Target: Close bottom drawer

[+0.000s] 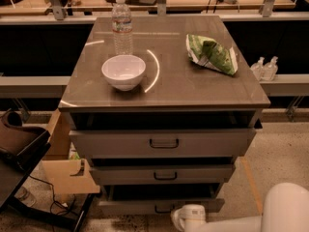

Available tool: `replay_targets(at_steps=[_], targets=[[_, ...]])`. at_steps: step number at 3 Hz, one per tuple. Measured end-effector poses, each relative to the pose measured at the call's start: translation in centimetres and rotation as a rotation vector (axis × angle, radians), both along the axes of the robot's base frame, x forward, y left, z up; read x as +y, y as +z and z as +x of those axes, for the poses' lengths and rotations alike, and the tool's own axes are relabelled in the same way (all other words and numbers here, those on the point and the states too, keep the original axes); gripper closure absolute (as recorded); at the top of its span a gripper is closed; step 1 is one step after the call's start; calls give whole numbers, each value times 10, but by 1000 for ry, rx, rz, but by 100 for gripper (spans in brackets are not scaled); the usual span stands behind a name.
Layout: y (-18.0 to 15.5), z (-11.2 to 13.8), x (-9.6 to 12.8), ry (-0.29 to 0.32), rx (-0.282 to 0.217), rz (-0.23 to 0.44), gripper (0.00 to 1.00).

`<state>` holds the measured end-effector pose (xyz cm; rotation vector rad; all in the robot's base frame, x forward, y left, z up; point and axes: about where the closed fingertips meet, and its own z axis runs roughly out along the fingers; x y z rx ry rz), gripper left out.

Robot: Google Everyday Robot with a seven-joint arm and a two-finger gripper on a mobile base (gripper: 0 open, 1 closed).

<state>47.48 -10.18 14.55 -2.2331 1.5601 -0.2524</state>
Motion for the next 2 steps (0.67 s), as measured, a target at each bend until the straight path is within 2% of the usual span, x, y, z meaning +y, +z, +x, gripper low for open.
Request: replay_targets(at_steps=[1, 2], targets=[[-4, 33, 19, 16, -17, 14, 100], [-4, 33, 19, 16, -17, 14, 100]])
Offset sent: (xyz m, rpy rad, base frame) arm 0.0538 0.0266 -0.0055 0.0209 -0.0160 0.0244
